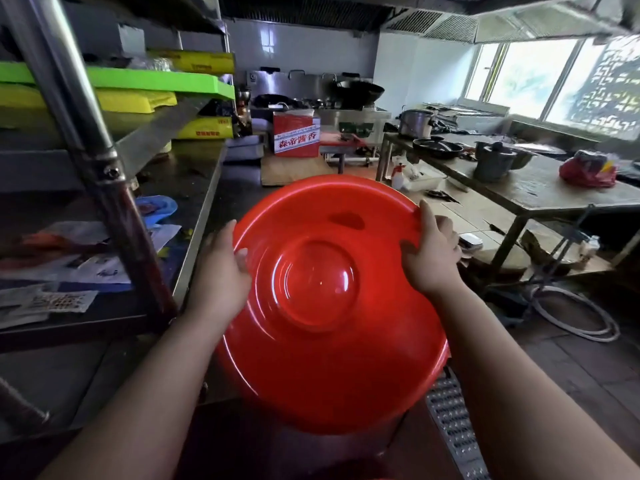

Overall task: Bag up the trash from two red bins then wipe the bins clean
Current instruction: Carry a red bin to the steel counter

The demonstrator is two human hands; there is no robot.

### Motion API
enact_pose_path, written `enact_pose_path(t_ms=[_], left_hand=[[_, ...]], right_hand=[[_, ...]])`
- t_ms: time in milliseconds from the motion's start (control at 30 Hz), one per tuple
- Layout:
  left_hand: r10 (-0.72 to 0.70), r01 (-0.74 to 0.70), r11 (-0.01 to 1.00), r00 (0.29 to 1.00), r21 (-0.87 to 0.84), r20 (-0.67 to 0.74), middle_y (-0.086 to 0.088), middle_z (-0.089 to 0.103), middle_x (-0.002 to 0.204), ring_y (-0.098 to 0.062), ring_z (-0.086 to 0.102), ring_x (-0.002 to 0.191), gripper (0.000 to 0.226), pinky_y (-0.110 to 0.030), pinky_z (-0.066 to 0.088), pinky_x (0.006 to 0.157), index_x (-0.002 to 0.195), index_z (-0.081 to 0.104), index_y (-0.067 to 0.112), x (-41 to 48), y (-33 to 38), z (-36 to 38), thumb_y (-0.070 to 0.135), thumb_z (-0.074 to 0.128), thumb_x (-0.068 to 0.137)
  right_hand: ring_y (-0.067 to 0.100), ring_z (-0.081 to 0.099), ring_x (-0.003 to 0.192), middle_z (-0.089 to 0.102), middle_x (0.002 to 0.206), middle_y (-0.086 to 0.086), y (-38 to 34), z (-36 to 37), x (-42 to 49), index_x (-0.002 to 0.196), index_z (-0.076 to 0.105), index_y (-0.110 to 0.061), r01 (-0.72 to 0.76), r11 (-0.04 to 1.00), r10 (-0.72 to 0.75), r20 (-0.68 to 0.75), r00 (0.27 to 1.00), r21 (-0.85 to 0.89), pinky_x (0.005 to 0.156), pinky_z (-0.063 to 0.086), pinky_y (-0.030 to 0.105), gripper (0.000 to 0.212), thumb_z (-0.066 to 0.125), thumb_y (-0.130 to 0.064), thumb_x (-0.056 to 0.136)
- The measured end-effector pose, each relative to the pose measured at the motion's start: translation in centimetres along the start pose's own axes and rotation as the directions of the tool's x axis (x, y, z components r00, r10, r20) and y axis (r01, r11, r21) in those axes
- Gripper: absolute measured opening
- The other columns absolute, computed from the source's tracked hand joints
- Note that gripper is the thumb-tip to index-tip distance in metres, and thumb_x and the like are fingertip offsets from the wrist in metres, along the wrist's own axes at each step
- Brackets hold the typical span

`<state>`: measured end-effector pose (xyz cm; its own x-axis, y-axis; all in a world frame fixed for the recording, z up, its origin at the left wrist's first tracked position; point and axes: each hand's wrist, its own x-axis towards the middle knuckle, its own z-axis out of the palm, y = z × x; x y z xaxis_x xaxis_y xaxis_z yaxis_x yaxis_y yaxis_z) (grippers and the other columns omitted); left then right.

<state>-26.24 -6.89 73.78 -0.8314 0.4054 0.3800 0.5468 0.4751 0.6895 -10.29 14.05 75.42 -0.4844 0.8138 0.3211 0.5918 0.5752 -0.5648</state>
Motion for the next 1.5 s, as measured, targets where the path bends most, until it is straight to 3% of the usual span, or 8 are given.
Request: enact_pose_path(t_ms=[100,267,467,633,800,967,1267,1500], left_hand=[[0.016,-0.016,0.997,1.000,0.080,0.010,-0.015,0.037,0.143,-0.029,0.039,0.129,0.058,-0.034,0.033,0.102,0.147,0.026,0.013,2.4,0.1,0.8,0.004,0.046,0.093],[0.031,-0.041,0.965,0.999,0.259,0.043,-0.019,0.035,0.141,-0.035,0.039,0.127,0.071,-0.042,0.034,0.104,0.149,0.015,0.008,6.2,-0.3,2.4,0.004,0.050,0.087],[-0.032,-0.024,0.894,0.993,0.448,0.117,-0.001,0.008,0.153,-0.032,0.023,0.129,0.085,-0.048,0.032,0.099,0.147,-0.016,0.024,9.0,0.1,4.2,0.013,0.046,0.091],[-0.065,0.005,0.875,0.992,0.485,0.107,-0.013,0.013,0.146,-0.037,0.024,0.127,0.081,-0.046,0.032,0.103,0.149,-0.006,0.027,11.5,0.2,5.2,0.003,0.043,0.089],[-0.064,0.007,0.895,0.992,0.445,0.112,-0.011,0.021,0.147,-0.038,0.028,0.127,0.071,-0.043,0.036,0.100,0.151,0.000,0.024,13.4,0.4,6.3,0.001,0.035,0.093],[-0.028,-0.037,0.898,0.990,0.439,0.140,-0.003,0.005,0.157,-0.033,0.022,0.127,0.076,-0.044,0.033,0.101,0.150,0.001,0.028,13.9,0.5,7.0,0.004,0.040,0.089],[-0.091,-0.060,0.837,0.965,0.544,0.246,-0.014,0.024,0.145,-0.037,0.027,0.129,0.068,-0.045,0.036,0.101,0.146,0.021,0.025,13.6,1.5,6.7,0.023,0.057,0.089],[-0.206,0.039,0.884,0.927,0.466,0.313,-0.016,0.021,0.151,-0.039,0.027,0.134,0.053,-0.047,0.036,0.103,0.134,0.043,0.013,12.6,1.8,6.8,0.035,0.061,0.089]], right_hand=[[0.038,0.022,0.134,0.023,0.148,0.016,-0.3,0.8,2.1,0.153,0.009,-0.016,0.030,0.999,-0.029,0.009,1.000,-0.036,0.111,0.014,0.051,0.077,0.053,-0.016,0.090],[0.030,0.006,0.144,0.005,0.158,0.010,-0.8,2.2,4.8,0.152,-0.003,-0.014,0.085,0.984,-0.082,0.030,0.996,-0.156,0.114,0.008,0.049,0.088,0.058,-0.022,0.090],[0.028,-0.015,0.146,-0.015,0.159,0.007,-1.5,3.7,7.2,0.151,-0.012,-0.011,0.064,0.950,-0.047,0.063,0.997,-0.305,0.116,0.001,0.048,0.097,0.059,-0.036,0.090],[0.029,-0.017,0.145,-0.018,0.158,0.007,-2.5,4.4,8.8,0.152,-0.007,-0.021,0.083,0.933,-0.041,0.124,0.991,-0.350,0.115,-0.003,0.052,0.093,0.059,-0.040,0.090],[0.032,-0.004,0.146,-0.011,0.159,0.003,-2.3,4.4,9.1,0.152,-0.004,-0.029,-0.023,0.910,0.083,0.128,0.988,-0.413,0.110,0.015,0.059,0.092,0.062,-0.042,0.088],[0.038,0.006,0.143,-0.013,0.159,0.004,-0.2,3.9,7.8,0.152,-0.005,-0.028,-0.100,0.884,0.205,0.188,0.960,-0.456,0.106,0.031,0.054,0.096,0.065,-0.037,0.088],[0.032,0.009,0.145,-0.005,0.160,0.001,1.9,4.5,9.3,0.153,0.005,-0.018,-0.064,0.981,0.102,0.202,0.974,-0.185,0.113,0.023,0.038,0.085,0.053,-0.002,0.084],[0.031,0.018,0.144,0.015,0.157,0.015,2.2,5.5,11.0,0.151,0.017,-0.009,-0.078,0.995,0.067,0.154,0.986,0.069,0.116,0.021,0.039,0.084,0.066,-0.018,0.083]])
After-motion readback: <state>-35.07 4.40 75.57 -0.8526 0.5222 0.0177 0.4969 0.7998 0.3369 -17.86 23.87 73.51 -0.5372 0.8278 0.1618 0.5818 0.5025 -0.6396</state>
